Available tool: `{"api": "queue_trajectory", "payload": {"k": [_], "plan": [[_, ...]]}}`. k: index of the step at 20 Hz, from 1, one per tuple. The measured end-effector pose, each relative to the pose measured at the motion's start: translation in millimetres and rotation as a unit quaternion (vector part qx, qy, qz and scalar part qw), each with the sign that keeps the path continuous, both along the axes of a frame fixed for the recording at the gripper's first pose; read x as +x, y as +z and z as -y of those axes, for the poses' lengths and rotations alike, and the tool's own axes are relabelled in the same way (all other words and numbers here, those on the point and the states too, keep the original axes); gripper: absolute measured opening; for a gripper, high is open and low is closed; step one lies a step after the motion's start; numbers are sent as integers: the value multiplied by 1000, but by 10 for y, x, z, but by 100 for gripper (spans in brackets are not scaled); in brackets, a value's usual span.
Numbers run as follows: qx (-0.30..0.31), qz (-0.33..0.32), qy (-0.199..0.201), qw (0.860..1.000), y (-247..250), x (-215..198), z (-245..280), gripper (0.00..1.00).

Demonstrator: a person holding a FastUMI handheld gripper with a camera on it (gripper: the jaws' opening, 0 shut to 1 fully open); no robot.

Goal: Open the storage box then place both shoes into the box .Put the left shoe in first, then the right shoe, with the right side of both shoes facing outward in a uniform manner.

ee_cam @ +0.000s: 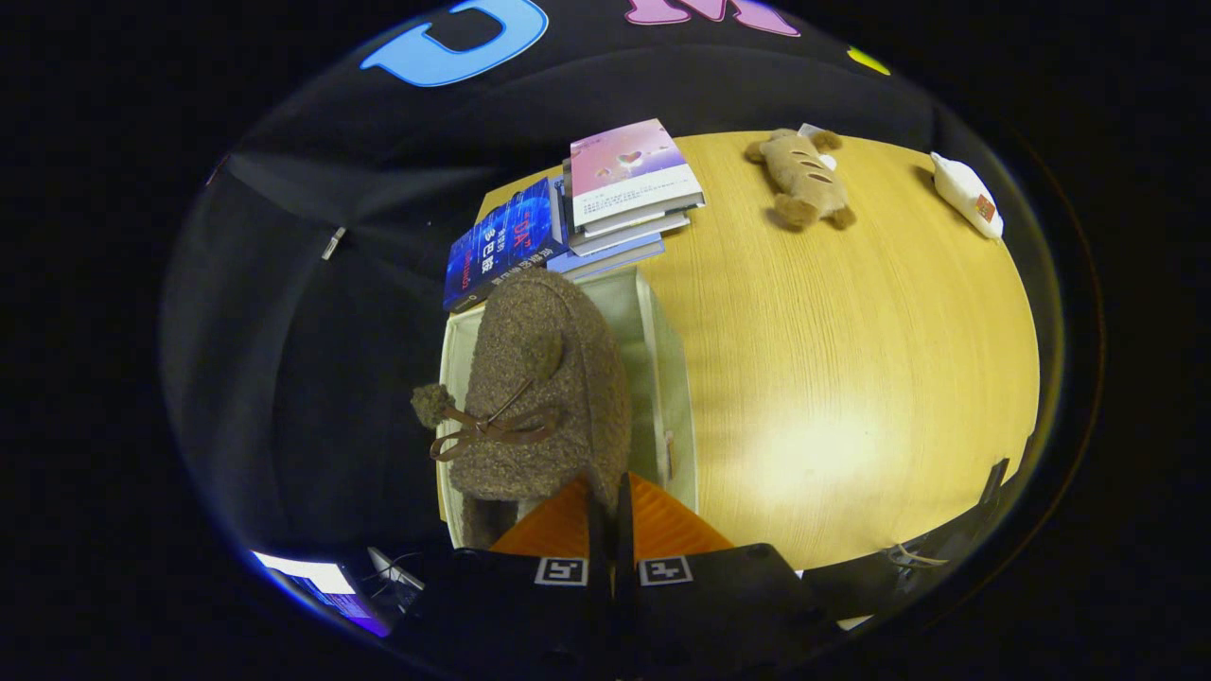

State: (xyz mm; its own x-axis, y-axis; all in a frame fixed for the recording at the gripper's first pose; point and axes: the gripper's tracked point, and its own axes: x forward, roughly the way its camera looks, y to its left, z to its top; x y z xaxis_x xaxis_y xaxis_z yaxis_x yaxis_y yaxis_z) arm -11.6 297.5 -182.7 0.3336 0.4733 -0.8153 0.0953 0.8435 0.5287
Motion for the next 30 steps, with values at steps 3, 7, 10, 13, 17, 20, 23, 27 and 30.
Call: {"api": "queue_trajectory", "payload": {"k": [3,7,10,13,17,20,23,27,30], "plan": [[9,4,6,1000,34,-20,-72,13],[-1,40,24,999,235,11,46,64],[-7,55,23,998,253,38,115,99],[-1,55,22,998,278,4,164,99],[15,87,21,996,406,-8,258,99],[9,118,11,993,478,6,498,99],[-16,156,-8,988,533,78,900,99],[-51,204,-44,977,626,205,1512,99],[-89,252,-73,961,721,305,1991,99]]}}
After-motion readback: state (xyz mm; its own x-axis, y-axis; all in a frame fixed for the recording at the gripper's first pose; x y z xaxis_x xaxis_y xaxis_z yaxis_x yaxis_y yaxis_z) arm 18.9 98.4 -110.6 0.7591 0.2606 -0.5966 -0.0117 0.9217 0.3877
